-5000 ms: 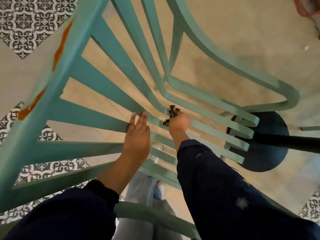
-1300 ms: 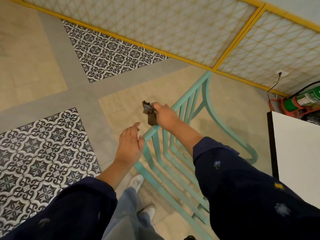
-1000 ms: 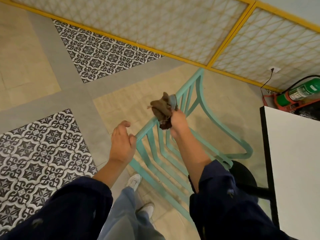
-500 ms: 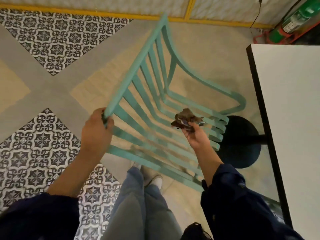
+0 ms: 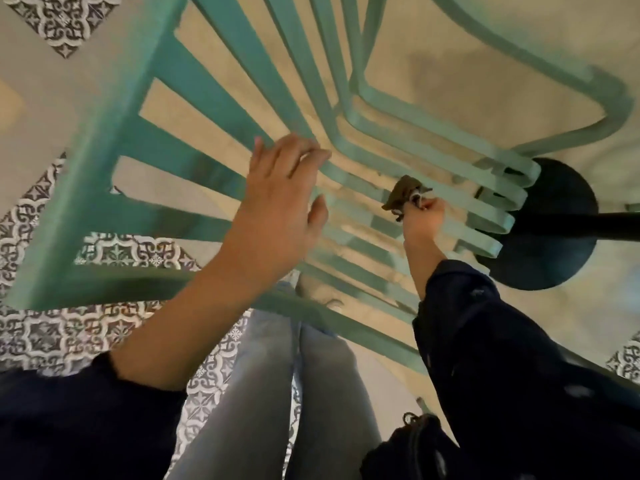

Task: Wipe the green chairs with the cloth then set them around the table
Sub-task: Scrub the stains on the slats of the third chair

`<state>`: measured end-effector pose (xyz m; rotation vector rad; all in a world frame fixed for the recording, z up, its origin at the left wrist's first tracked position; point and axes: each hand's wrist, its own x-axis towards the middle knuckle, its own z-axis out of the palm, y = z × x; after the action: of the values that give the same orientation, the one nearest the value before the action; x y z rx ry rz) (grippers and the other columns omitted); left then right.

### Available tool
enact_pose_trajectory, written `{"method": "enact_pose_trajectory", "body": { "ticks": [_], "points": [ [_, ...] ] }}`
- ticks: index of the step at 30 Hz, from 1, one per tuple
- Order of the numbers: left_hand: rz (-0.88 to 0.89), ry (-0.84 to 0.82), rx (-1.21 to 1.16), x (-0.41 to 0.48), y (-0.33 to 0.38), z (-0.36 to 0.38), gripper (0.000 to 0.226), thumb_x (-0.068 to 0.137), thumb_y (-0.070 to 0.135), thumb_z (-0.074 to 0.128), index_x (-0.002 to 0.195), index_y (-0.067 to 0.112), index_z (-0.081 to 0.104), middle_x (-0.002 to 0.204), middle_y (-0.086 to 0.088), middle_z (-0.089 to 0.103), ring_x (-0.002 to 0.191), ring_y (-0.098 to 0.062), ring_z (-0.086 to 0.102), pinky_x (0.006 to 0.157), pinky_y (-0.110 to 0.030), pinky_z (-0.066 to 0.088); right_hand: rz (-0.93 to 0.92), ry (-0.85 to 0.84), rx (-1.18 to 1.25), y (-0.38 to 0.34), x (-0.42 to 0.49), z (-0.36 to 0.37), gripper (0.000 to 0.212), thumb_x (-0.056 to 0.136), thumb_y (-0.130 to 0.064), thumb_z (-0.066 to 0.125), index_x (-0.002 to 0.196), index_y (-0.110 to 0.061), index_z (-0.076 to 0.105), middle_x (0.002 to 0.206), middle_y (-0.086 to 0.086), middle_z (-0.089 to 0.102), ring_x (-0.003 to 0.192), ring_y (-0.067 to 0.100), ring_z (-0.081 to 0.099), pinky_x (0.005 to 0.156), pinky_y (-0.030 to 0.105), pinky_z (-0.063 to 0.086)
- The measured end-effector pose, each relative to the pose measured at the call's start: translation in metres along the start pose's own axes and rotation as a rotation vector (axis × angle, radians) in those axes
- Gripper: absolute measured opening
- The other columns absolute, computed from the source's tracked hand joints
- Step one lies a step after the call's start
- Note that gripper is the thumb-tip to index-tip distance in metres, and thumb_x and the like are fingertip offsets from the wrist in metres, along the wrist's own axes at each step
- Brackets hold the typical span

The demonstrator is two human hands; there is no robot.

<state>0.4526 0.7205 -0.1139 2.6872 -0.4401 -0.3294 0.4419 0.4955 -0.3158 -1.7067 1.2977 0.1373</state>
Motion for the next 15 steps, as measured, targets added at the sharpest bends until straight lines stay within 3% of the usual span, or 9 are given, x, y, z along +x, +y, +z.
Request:
{"method": "enact_pose_trajectory", "body": {
  "ticks": [5,8,10,15],
  "points": [
    [-0.107,-0.123,-0.096,0.000,-0.006,0.050,0.045,0.084,0.022,0.050,0.128,0.011,0.050,0.130,-0.012,0.051,0.128,-0.030,0.042,0.116,-0.049,0.017,-0.128,-0.027,-0.233,0.013,0.018,0.026,0.008,0.088,-0.010,0.053,0.086,-0.014,0.046,0.074,-0.004,0.051,0.076,0.020,0.049,0.068,0.028,0.039],
    [-0.164,-0.152,-0.136,0.001,-0.009,0.059,0.045,0.086,0.024,0.048,0.129,0.012,0.049,0.132,-0.011,0.049,0.129,-0.028,0.040,0.118,-0.049,0.017,-0.165,-0.038,-0.280,0.011,0.017,0.042,0.014,0.091,-0.012,0.049,0.081,-0.015,0.040,0.079,0.002,0.054,0.075,0.022,0.049,0.067,0.030,0.038],
    [-0.209,-0.167,-0.159,0.005,-0.012,0.061,0.043,0.088,0.023,0.049,0.131,0.013,0.048,0.136,-0.010,0.047,0.131,-0.026,0.037,0.119,-0.048,0.017,-0.167,-0.038,-0.357,0.008,0.012,0.054,0.006,0.093,-0.013,0.047,0.089,-0.013,0.043,0.087,0.005,0.053,0.076,0.021,0.047,0.067,0.029,0.037],
    [-0.281,-0.189,-0.188,0.007,-0.019,0.065,0.045,0.092,0.022,0.050,0.136,0.018,0.041,0.145,-0.004,0.038,0.136,-0.020,0.028,0.118,-0.035,0.013,-0.191,-0.113,-0.376,-0.001,0.002,0.088,0.009,0.091,-0.006,0.044,0.086,-0.011,0.039,0.072,-0.002,0.048,0.072,0.023,0.044,0.065,0.029,0.033]
  ]
}}
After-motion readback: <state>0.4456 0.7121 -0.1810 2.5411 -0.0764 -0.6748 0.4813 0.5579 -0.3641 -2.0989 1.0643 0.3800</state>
